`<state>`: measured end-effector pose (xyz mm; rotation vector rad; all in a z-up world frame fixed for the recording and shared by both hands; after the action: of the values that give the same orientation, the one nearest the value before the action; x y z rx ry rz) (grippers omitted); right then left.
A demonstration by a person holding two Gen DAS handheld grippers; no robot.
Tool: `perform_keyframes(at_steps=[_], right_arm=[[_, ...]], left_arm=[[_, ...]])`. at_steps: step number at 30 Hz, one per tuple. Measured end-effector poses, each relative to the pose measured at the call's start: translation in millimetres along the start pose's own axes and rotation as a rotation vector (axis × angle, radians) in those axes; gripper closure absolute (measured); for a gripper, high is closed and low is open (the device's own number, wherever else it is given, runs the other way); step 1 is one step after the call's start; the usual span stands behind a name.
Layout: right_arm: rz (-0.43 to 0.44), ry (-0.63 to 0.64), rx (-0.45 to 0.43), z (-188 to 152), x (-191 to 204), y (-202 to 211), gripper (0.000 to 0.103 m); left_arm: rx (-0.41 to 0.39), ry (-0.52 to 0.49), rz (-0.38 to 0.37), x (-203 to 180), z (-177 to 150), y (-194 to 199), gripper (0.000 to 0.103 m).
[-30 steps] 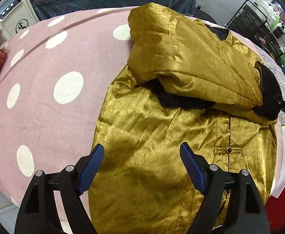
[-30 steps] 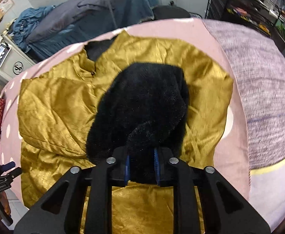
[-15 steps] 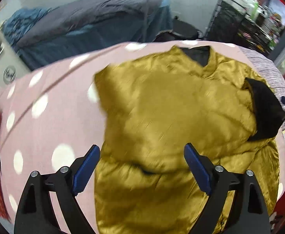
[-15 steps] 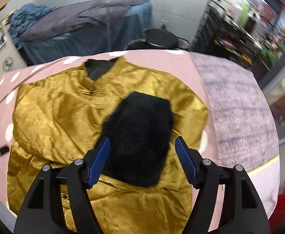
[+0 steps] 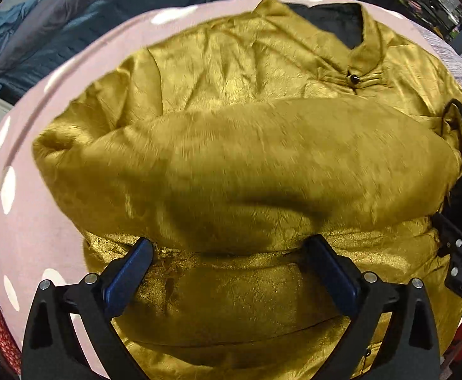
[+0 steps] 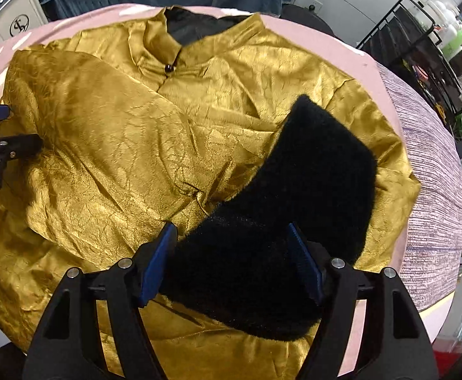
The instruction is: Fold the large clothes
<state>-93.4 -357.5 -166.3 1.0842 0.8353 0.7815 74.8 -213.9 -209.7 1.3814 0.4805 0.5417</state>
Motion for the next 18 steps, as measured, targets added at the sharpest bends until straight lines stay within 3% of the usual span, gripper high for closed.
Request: perform_keyframes(at_steps=[6,13,15,18], right_arm=[[-0.081,0.049,0.026,6,13,-23,0.025],[-0.153,0.076,0.04,12,19,-32,0.017],[-0.17,0.062,0.042,12,17,-32,0.007],[-0.189,0.034,0.047,13,11,-34,0.005]], left_arm=[[0.03,0.0,-0.007,2,10,-19,0.005],[-0.038,-0.032,0.024,-1,7,-21,0.005],[-0.05,-0.033,0.028,-2,4,-20,0.005],[-0.05,-0.03,0.02,-4,2,-15,0.005]])
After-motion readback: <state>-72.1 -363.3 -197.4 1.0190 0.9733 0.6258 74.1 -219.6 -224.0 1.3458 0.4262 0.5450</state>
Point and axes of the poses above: each gripper's, at about its wrist camera, not at the fingertips, and y roughly against the way its jaws point, x to its left, z to its top, the point moved 4 cm from there along -y, roughly the way its jaws point, and after that the axes turned 3 degrees about -y, right-handed, at the moved point
